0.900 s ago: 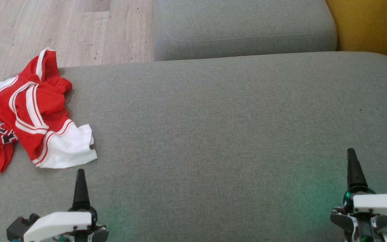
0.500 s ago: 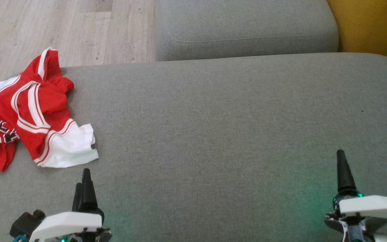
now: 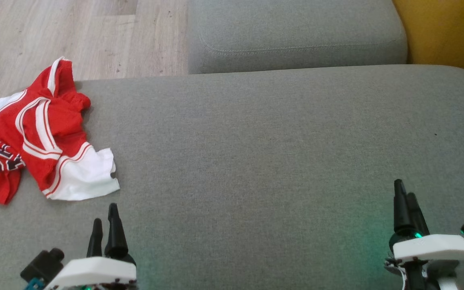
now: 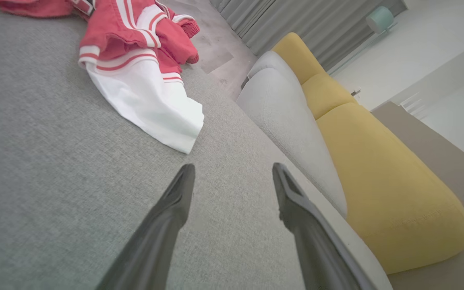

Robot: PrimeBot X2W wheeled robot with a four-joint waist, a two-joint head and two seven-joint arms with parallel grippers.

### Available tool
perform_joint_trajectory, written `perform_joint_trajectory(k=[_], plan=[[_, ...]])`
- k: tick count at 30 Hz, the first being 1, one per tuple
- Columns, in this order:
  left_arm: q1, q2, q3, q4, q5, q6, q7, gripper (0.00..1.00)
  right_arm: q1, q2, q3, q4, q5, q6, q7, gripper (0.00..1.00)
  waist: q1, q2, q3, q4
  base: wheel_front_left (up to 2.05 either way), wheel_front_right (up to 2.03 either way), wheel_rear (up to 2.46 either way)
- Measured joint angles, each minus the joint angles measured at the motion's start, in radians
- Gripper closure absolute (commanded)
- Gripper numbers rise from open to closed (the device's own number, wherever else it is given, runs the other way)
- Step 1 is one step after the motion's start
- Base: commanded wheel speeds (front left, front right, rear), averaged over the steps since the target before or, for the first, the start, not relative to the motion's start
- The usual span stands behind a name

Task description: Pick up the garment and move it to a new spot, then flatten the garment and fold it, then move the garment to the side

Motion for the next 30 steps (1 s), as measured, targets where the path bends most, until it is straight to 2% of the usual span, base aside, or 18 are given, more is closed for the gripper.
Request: perform_joint_trajectory(k=[30], plan=[[0.022,0.002,-0.041,0.035,0.366,0.026,-0.091,0.00,0.000,0.000,0.059,0.002,-0.393,0.000,-0.088,0.00,0.0000,0.0000,-0.005,0.013,0.00,0.00,0.00]])
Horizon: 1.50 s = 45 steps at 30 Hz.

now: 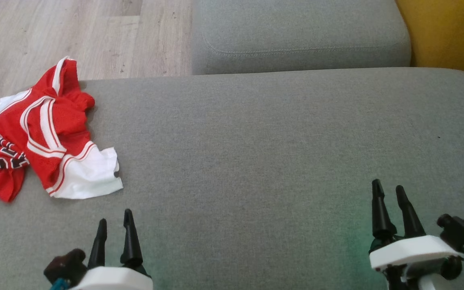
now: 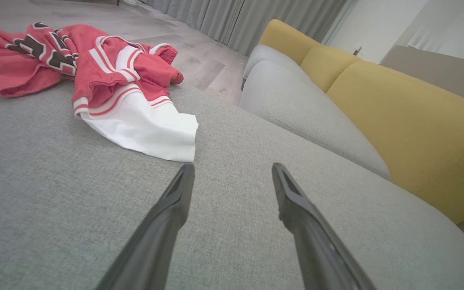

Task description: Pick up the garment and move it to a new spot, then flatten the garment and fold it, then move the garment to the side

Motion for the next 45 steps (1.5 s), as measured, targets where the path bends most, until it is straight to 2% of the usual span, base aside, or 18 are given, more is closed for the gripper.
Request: perform_joint_trajectory(k=[37,45], plan=[[0.028,0.007,-0.052,0.033,0.363,0.049,-0.106,0.00,0.017,-0.001,0.087,0.058,-0.428,0.000,-0.103,0.00,0.0000,0.0000,-0.014,0.017,0.00,0.00,0.00],[0.033,0.008,-0.052,0.042,0.370,0.053,-0.106,0.00,0.017,-0.001,0.089,0.066,-0.440,0.000,-0.105,0.00,0.0000,0.0000,-0.014,0.017,0.00,0.00,0.00]])
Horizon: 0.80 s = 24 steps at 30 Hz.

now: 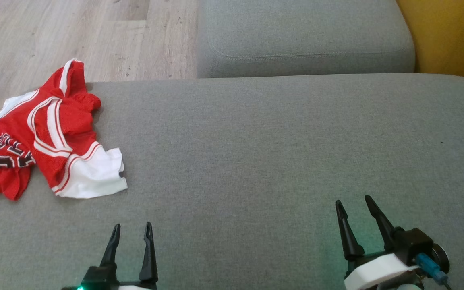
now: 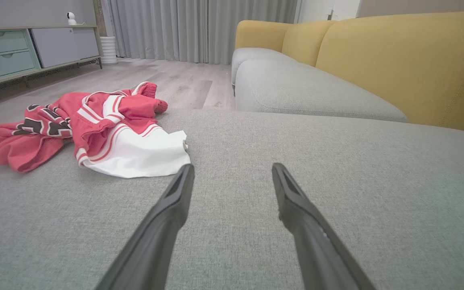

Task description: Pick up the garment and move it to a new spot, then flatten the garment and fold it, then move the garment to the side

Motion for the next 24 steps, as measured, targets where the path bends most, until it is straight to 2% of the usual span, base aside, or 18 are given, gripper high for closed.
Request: perform_joint_trajectory(k=[16,24], plan=[[-0.001,0.006,-0.006,0.009,-0.002,0.002,0.000,0.00,0.000,0.000,-0.007,0.012,0.000,0.000,0.000,0.00,0.0000,0.0000,0.001,0.009,0.00,0.00,0.00],[-0.004,0.016,-0.008,0.004,-0.002,0.014,0.000,0.00,0.000,-0.001,-0.032,0.005,-0.006,0.000,0.000,0.00,0.0000,0.0000,0.007,0.083,0.00,0.00,0.00]])
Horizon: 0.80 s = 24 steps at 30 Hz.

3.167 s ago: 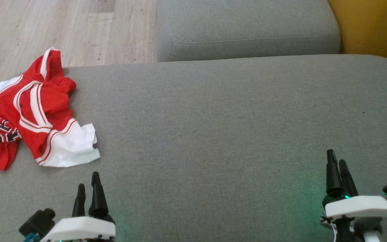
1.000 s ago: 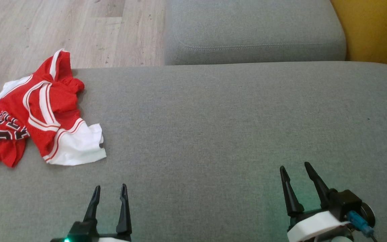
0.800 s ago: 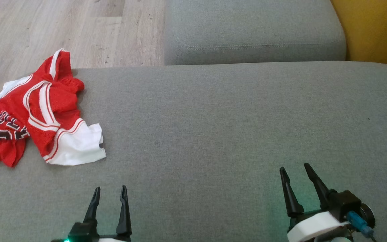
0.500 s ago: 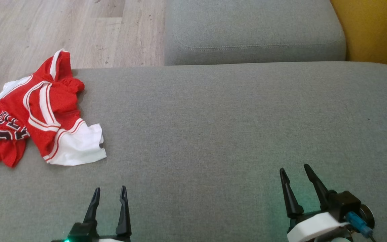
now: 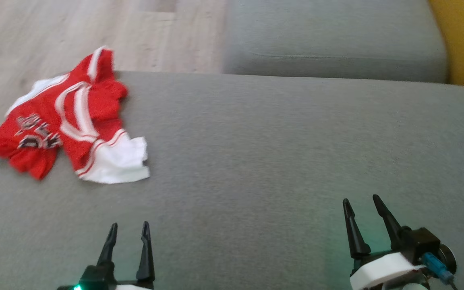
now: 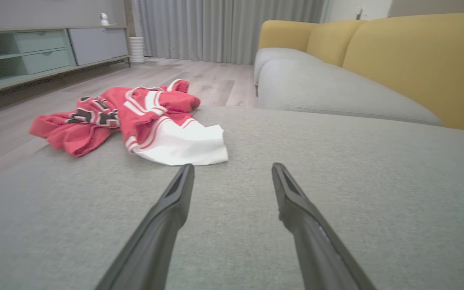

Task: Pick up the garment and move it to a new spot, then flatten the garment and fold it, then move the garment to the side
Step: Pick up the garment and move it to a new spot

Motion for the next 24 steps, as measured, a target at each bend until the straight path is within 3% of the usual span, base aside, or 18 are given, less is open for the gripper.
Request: perform_joint_trajectory(k=[15,24], plan=[[0.000,0.025,0.005,-0.035,-0.008,0.015,0.000,0.00,-0.001,0.000,0.028,-0.009,0.000,0.000,0.000,0.00,0.0000,0.0000,0.015,0.275,0.00,0.00,0.00],[0.006,0.033,0.011,-0.071,-0.031,0.026,0.001,0.00,-0.002,0.001,0.041,-0.014,-0.010,0.000,0.000,0.00,0.0000,0.0000,0.032,0.331,0.00,0.00,0.00]])
